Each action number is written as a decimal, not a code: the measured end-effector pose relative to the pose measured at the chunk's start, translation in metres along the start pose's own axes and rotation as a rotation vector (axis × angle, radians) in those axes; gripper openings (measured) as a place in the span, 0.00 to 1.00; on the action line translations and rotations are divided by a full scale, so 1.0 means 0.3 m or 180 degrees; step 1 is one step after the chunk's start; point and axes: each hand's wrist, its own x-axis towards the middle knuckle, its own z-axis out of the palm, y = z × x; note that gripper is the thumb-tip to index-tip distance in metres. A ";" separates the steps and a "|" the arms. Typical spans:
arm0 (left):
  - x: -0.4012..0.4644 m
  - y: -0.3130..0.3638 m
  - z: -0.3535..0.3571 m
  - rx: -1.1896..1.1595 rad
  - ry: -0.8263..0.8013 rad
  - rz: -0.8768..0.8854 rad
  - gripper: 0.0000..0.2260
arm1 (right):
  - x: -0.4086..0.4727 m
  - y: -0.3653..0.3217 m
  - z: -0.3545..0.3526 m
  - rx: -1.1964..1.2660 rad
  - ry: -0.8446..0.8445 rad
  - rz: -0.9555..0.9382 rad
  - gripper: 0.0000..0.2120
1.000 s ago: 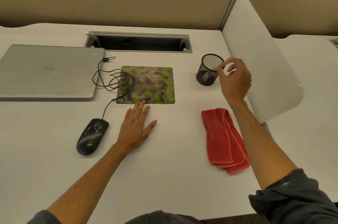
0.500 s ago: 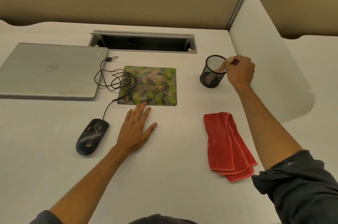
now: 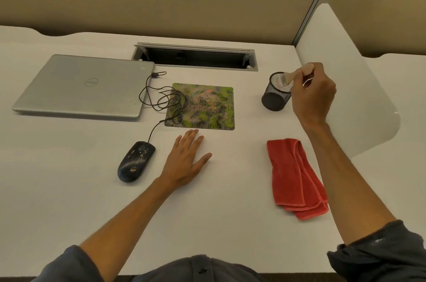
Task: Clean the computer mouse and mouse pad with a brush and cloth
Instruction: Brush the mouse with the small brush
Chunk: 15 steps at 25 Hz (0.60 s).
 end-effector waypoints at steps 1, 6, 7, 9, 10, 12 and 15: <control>-0.019 0.000 -0.013 -0.0030 0.0017 0.0071 0.29 | -0.035 -0.029 -0.009 0.0084 -0.0025 -0.0008 0.10; -0.117 -0.021 -0.090 -0.0328 0.0083 -0.0008 0.28 | -0.284 -0.211 -0.003 0.0698 -0.0311 0.0103 0.07; -0.129 -0.026 -0.109 -0.0370 0.0069 0.0005 0.28 | -0.341 -0.248 0.005 0.0801 -0.0439 0.0133 0.06; -0.151 -0.039 -0.150 -0.0441 0.0109 0.0171 0.29 | -0.454 -0.326 0.025 0.0963 -0.0722 0.0286 0.06; -0.159 -0.041 -0.169 -0.0479 0.0162 0.0293 0.30 | -0.502 -0.363 0.034 0.1046 -0.0849 0.0378 0.07; -0.175 -0.045 -0.206 -0.0594 0.0234 0.0496 0.30 | -0.579 -0.434 0.052 0.1258 -0.1029 0.0524 0.07; -0.207 -0.066 -0.239 -0.0762 0.0265 0.0528 0.25 | -0.652 -0.519 0.079 0.1587 -0.1145 0.0848 0.07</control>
